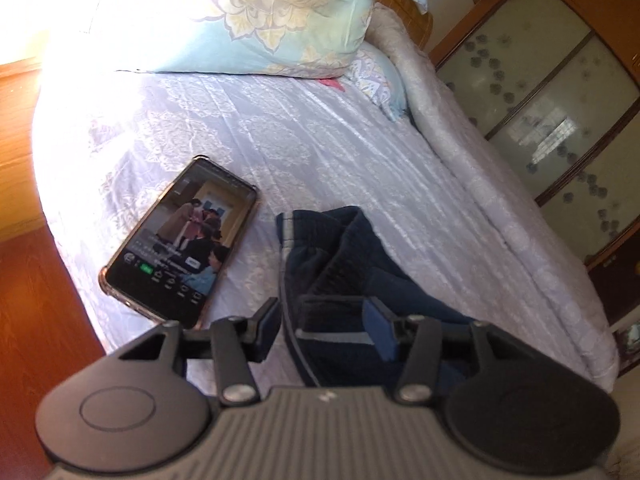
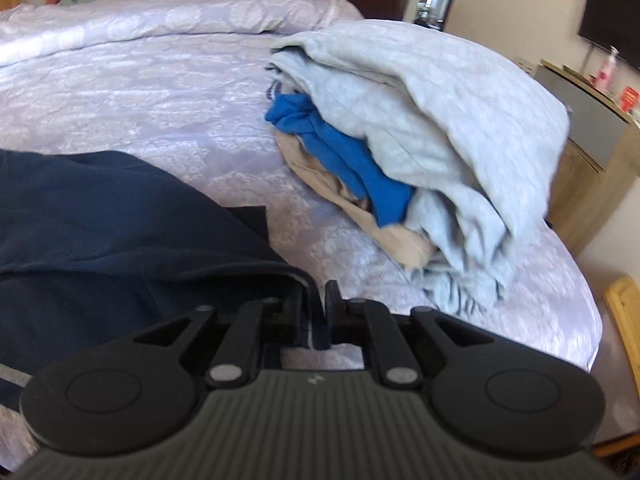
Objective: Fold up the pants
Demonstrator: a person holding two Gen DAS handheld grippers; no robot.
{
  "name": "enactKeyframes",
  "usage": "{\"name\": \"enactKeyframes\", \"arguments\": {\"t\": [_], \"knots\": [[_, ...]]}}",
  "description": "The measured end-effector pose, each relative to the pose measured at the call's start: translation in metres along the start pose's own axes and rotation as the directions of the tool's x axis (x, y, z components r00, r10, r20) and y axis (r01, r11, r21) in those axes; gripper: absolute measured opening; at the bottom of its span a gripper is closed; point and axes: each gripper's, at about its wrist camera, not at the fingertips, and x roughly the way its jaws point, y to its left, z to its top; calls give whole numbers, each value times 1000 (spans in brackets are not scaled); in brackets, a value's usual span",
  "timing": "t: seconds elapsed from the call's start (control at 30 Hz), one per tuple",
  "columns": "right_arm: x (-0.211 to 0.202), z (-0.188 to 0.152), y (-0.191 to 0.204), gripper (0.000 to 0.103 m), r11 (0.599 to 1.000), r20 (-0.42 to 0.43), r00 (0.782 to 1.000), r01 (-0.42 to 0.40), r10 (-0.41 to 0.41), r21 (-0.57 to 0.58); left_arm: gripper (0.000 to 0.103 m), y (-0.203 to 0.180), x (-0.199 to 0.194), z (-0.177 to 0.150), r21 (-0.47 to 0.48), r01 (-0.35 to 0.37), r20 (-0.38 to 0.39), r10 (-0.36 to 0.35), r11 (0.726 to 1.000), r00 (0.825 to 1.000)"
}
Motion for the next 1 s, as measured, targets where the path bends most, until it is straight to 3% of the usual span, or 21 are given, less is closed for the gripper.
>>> {"name": "enactKeyframes", "arguments": {"t": [0.13,0.23,0.3,0.4,0.5,0.53,0.6,0.7,0.77,0.83,0.87,0.9,0.93,0.97,1.0], "knots": [[-15,3,-5,22,989,28,999,-23,19,148,52,-35,-18,-24,36,97,-52,-95,995,994],[-35,-3,-11,24,940,69,992,-119,102,318,56,-63,-4,-50,109,111,-134,-96,988,986],[-46,-11,-11,28,881,87,978,-209,190,425,63,-76,13,-66,145,91,-166,-67,985,984],[-52,-24,0,35,754,123,922,-373,368,542,69,-84,35,-74,113,81,-202,-57,990,978],[-44,-30,16,44,633,145,870,-448,471,631,88,-89,46,-75,103,50,-169,-32,993,985],[-40,-31,22,45,608,145,858,-459,492,648,91,-88,48,-74,105,29,-150,-13,994,989],[-29,-29,36,46,616,124,863,-444,490,651,91,-87,53,-70,95,4,-140,9,995,990],[-10,-23,46,47,636,96,887,-396,452,663,72,-81,63,-64,69,-9,-156,20,998,987],[5,-18,47,47,615,93,895,-371,436,695,48,-76,71,-61,41,-11,-189,19,999,982],[19,-11,47,47,585,110,901,-361,419,726,33,-71,78,-60,9,-12,-209,14,1000,978],[17,-14,42,47,563,120,901,-360,417,744,14,-69,81,-60,0,-7,-216,7,1000,976],[24,-11,42,43,539,126,900,-357,418,763,10,-68,83,-60,-12,-1,-231,-2,1000,973],[27,-10,40,18,519,124,896,-355,426,777,9,-67,83,-58,-24,1,-236,-7,1000,972],[30,-7,41,5,515,115,894,-351,434,782,9,-67,81,-56,-33,15,-238,-22,999,971],[29,-2,43,6,524,104,894,-346,436,778,9,-68,77,-53,-34,30,-237,-37,999,971]]}}
